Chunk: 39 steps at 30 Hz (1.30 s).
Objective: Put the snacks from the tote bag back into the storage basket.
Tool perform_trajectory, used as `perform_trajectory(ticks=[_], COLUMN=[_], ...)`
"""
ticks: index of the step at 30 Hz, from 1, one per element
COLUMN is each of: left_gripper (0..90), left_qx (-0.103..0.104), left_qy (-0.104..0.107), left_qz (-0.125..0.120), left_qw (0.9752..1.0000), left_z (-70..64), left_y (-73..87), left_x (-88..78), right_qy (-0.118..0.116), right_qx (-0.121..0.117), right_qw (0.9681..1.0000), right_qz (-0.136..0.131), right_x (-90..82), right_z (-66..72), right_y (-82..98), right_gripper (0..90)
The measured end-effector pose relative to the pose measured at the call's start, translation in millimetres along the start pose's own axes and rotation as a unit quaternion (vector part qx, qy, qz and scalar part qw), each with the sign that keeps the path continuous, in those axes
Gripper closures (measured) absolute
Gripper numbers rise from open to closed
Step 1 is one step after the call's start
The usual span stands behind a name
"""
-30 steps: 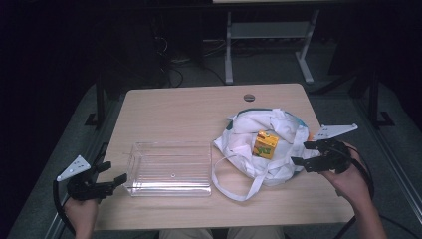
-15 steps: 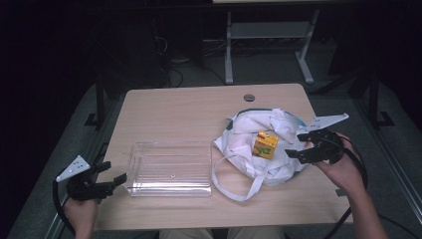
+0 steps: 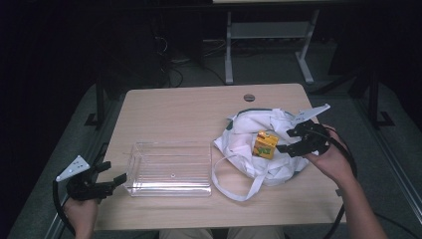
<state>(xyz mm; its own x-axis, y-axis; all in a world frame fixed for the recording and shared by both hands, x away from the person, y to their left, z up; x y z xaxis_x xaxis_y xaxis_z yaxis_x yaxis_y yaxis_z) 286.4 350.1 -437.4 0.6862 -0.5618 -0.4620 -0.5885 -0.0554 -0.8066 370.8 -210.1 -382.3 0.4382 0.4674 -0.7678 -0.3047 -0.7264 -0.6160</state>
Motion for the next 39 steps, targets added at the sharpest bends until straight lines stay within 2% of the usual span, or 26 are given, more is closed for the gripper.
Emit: perform_trajectory(ticks=[7,15,27,35,39], left_gripper=[12.8,12.8,12.8,12.8,12.7], left_qx=[-0.004,-0.005,-0.006,-0.004,-0.010], left_qy=[0.003,0.003,0.004,0.003,0.013], left_qz=[-0.002,-0.003,-0.004,-0.004,-0.009], left_qw=[1.0000,1.0000,1.0000,1.0000,0.9998], left_z=[0.5,0.8,0.3,1.1,0.3], left_y=[-0.1,-0.1,-0.2,-0.4,-1.3], left_x=[-0.1,0.2,0.6,0.2,-0.5], right_qy=[-0.007,-0.019,-0.025,-0.033,-0.033], right_qx=[-0.013,-0.008,-0.022,-0.019,-0.021], right_qw=[0.9997,0.9992,0.9976,0.9967,0.9963], right_qz=[0.021,0.036,0.061,0.071,0.077], right_x=[13.3,24.6,44.8,55.1,58.7], right_z=[-2.1,-3.3,-3.9,-6.0,-6.5], right_y=[-9.3,-11.5,-20.8,-25.1,-25.8], right_gripper=[30.7,31.3,32.5,35.0,36.1])
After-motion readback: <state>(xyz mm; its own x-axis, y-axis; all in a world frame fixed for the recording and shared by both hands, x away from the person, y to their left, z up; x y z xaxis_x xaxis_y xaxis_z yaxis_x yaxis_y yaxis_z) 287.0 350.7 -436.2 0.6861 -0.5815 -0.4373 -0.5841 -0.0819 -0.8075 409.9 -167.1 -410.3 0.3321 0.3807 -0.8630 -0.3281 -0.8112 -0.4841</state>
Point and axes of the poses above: each handheld gripper's, and its own axes: x roughly forward along the jaws, y roughly out of its underside, z roughly to its left, the point moved 5 cm from there along x, roughly forward along the jaws, and after that the axes turned 14 degrees about -x, right-handed, at the moved point
